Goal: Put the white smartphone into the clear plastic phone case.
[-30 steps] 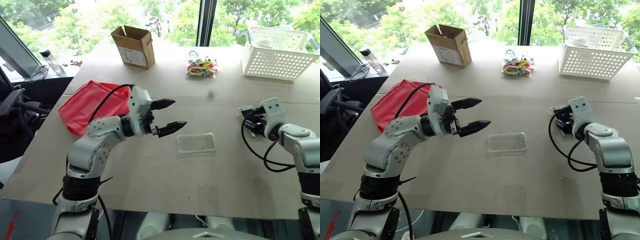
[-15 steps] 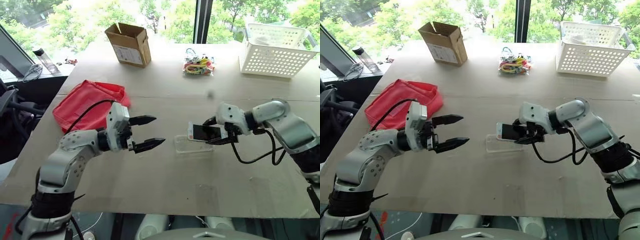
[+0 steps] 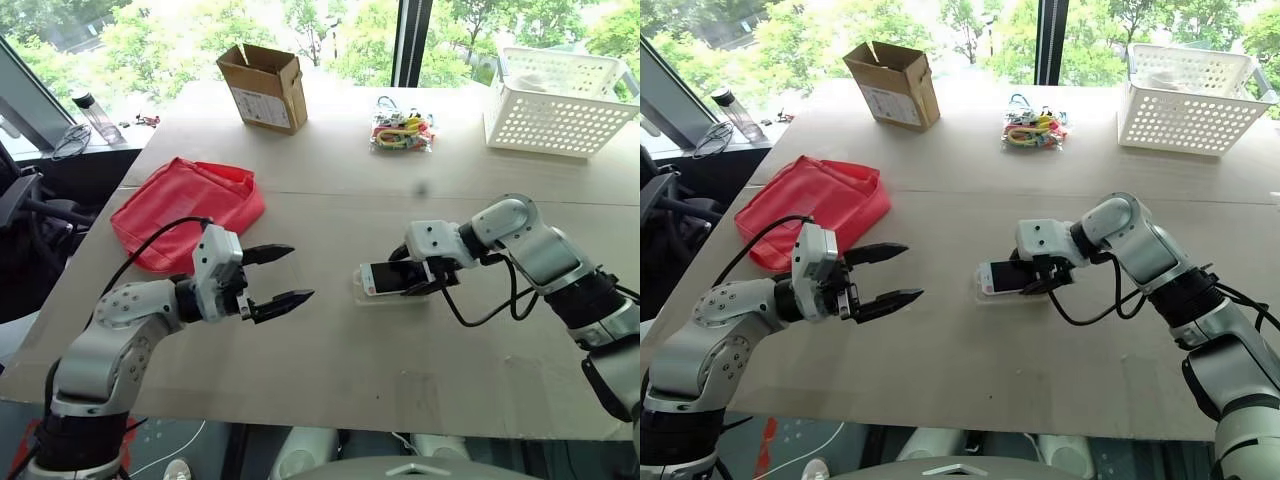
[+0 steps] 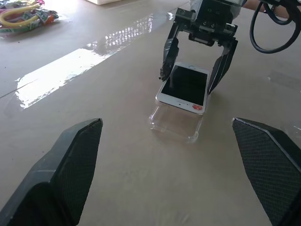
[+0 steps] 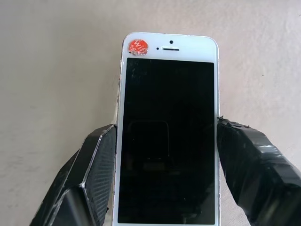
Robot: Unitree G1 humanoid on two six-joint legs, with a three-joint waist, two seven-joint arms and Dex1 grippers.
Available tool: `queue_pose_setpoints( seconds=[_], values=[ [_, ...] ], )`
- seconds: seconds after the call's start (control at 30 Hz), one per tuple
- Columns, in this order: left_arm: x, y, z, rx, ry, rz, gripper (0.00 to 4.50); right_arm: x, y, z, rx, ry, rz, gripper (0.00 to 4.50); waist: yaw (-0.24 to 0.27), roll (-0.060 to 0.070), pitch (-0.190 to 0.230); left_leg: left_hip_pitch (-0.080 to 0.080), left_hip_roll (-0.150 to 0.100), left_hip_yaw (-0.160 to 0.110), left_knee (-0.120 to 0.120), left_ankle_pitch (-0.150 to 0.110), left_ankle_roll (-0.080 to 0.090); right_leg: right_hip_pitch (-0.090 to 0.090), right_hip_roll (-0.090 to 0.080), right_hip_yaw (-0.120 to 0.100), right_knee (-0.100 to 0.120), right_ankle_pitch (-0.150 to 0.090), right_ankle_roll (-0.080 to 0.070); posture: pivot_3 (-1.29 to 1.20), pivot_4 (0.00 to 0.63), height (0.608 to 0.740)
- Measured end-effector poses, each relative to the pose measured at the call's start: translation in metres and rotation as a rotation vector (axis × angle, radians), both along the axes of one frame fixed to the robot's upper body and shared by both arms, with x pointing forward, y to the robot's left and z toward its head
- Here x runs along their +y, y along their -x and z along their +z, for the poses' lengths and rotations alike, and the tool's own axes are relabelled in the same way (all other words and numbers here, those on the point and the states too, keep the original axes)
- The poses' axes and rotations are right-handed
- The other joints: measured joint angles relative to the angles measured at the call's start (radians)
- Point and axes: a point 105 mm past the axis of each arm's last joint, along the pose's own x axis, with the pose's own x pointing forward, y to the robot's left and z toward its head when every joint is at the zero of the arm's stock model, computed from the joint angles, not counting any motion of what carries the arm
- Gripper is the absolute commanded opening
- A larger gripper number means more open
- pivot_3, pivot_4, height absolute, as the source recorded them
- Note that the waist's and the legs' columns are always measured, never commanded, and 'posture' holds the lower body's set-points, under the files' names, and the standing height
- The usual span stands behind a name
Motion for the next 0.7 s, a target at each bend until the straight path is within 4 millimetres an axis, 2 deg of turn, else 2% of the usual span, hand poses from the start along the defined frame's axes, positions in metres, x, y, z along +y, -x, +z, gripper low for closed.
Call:
queue_pose_setpoints(
  seconds=[0.13, 0.7],
  values=[
    [-0.002, 0.003, 0.000, -0.014, -0.008, 0.000, 4.50, -0.002, -0.001, -0.006, 0.017, 0.042, -0.030, 2.80, 0.001, 0.000, 0.000, 0.000, 0.000, 0.000, 0.000, 0.000, 0.000, 0.000, 0.000, 0.000, 0.000, 0.000, 0.000, 0.00, 0.150, 0.740],
    [0.000, 0.004, -0.001, -0.029, -0.042, 0.006, 4.50, 0.011, -0.002, -0.008, 0.025, 0.038, -0.035, 2.80, 0.001, 0.000, 0.000, 0.000, 0.000, 0.000, 0.000, 0.000, 0.000, -0.001, 0.000, 0.000, 0.001, 0.000, 0.000, 0.00, 0.150, 0.740]
  ],
)
